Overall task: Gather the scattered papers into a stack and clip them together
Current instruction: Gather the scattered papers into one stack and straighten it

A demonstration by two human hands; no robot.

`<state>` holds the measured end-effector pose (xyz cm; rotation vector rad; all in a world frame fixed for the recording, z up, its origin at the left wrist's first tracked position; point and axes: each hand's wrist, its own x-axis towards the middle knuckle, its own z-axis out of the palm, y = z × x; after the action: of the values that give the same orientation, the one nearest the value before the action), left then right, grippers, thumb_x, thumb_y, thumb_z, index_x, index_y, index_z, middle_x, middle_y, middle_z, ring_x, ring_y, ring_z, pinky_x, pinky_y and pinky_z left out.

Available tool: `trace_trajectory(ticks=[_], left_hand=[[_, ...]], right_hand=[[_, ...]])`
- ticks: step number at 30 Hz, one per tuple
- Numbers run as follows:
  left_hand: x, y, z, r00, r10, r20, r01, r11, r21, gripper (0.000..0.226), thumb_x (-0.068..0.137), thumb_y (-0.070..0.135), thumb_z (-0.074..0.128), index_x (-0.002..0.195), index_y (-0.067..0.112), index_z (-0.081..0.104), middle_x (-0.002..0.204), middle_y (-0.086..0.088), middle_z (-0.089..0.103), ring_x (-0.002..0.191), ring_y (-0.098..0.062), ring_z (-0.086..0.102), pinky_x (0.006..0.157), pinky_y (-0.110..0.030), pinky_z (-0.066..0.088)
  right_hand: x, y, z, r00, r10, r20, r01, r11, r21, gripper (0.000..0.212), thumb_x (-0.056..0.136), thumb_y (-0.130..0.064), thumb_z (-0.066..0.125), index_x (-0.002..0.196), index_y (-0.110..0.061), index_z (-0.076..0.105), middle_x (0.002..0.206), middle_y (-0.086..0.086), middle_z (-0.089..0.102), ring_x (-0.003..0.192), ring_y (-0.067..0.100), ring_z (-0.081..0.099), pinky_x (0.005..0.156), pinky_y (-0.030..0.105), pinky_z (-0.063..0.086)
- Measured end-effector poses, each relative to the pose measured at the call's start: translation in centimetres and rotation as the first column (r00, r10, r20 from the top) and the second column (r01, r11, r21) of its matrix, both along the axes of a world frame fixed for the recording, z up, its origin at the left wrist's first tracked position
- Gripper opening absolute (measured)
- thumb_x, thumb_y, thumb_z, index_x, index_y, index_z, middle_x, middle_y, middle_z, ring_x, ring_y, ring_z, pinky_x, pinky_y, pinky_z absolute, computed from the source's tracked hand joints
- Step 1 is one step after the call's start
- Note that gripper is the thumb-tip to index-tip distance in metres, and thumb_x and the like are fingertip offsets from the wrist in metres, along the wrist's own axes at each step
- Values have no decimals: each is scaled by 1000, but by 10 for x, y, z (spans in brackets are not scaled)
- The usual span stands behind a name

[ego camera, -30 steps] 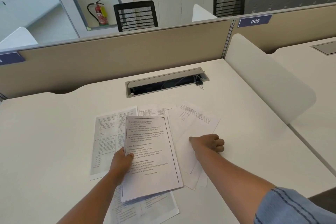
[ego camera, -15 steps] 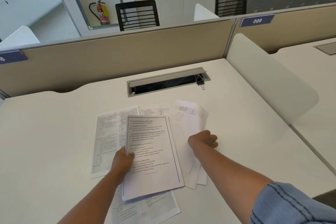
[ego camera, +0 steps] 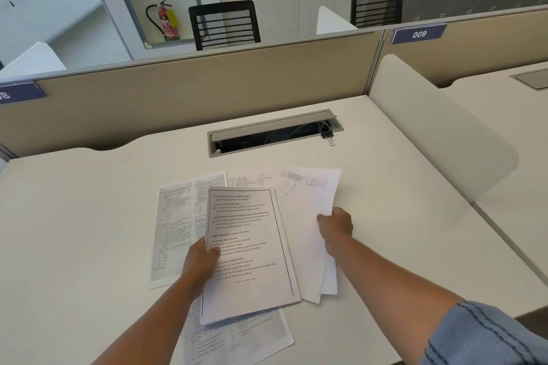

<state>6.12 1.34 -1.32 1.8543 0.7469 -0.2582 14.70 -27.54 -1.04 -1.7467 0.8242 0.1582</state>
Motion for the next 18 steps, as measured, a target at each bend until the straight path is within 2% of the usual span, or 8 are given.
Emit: trace_trajectory(ticks=[3,7,9,13,16,18], left_hand=[[0,1,-1,1000,-4,-1,4,1000,9,32,103,8,52,133,13,60,114,-6,72,99,-28,70,85,-41,59],[-2,-2,1,1000,5,19,-5,1000,4,31,103,6,52,132,13,61,114,-6,72,97,-26,70,78,-32,56],[-2,-3,2,1000,4,15,-4,1000,8,33,103,7,51,134,13,60,119,-8,72,101,-29,69,84,-36,57],[-2,-2,2,1000,-1,17,0,1000,18,34,102,7,52,135,12,61,119,-8,72,102,-30,70,89,-40,57],[-2,-3,4,1000,1,16,-2,1000,19,33,103,6,52,133,12,61,119,-9,72,101,-29,69,88,-40,56],[-3,-3,6,1000,-4,11,4,1000,19,32,103,6,52,133,12,61,116,-7,71,99,-28,68,84,-37,55]], right_hand=[[1,-12,-2,996,27,81,-21,997,-70,13,90,-12,56,80,-17,63,79,3,64,71,27,52,63,28,39],[2,-33,-4,990,-19,142,45,983,-180,15,97,-14,52,94,-13,66,93,6,67,87,31,60,76,30,44],[2,-46,-3,983,-50,176,89,972,-218,17,99,-14,49,92,-10,64,93,9,66,88,32,59,76,31,42],[-2,-72,-3,967,-37,251,115,946,-302,29,101,-13,47,73,-12,46,80,12,58,81,33,52,72,35,37],[-6,-87,-5,961,-57,269,134,951,-278,24,102,-14,48,81,-3,54,82,13,60,81,33,53,72,35,38],[-6,-96,-6,958,-78,275,146,961,-234,26,102,-15,48,82,2,53,78,12,58,77,31,51,71,36,38]])
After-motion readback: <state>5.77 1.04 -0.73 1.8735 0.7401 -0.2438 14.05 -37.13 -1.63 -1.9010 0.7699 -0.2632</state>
